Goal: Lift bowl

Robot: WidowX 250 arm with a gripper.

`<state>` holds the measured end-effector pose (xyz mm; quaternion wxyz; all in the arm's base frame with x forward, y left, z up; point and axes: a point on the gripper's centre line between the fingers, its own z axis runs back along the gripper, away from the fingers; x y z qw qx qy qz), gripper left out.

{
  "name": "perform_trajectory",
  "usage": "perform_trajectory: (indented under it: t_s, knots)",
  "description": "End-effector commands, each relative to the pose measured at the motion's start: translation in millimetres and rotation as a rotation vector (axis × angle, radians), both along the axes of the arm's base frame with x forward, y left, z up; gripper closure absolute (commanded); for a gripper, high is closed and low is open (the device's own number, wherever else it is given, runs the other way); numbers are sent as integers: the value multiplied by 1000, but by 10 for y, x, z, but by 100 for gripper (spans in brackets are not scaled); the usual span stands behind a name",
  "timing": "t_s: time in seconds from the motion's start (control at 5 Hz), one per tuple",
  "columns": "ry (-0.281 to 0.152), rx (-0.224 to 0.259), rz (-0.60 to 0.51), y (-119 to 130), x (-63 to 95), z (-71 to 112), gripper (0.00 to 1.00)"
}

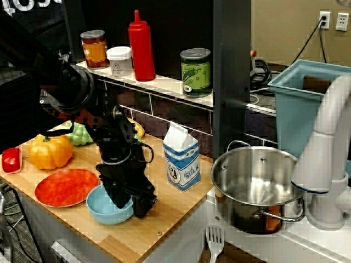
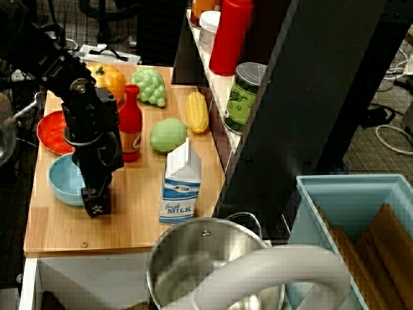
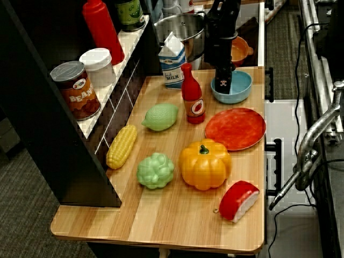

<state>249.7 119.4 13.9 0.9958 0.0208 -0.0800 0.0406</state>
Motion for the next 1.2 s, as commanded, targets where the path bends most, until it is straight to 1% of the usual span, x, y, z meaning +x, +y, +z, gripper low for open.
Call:
perform_trajectory:
  t_s: [0.0,0.2,0.4,0.6,0.8,1.0]
  knots:
    - [-12,1,2,89,-13,107,100]
    - [-1,7,22,148,10,108,100]
    - [26,14,38,254,71,115,100]
    - [43,-8,48,367,99,187,100]
    - [11,-46,26,417,71,546,100]
    - [0,-121,20,460,42,1004,100]
